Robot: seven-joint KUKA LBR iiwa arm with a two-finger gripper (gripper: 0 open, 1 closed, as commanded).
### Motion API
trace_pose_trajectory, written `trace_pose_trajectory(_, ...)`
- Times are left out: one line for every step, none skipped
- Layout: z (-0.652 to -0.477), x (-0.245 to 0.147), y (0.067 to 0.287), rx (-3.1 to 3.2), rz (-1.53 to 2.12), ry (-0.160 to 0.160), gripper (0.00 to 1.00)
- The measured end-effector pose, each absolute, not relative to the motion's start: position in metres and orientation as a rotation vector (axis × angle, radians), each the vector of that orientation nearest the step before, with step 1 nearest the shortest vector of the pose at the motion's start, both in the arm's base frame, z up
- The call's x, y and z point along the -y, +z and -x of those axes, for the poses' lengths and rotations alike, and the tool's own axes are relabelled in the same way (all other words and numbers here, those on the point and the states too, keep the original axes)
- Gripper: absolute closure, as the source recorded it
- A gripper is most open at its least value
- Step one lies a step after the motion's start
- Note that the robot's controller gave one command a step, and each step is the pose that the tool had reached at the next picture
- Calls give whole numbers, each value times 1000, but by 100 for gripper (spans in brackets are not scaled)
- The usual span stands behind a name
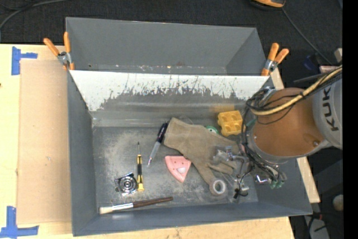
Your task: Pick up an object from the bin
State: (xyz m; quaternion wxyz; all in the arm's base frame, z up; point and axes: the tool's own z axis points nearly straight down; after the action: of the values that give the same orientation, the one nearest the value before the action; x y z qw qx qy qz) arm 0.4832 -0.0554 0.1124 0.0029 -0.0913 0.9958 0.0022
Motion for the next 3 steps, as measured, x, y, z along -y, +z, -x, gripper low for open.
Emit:
trace_pose_trajectory(-490,43,99,-3058,694,5,0)
trace_pose_trajectory(-481,45,73,-3004,827,-1,0)
trace_pose_trajectory(-473,15,70,-2871,1245,2,100)
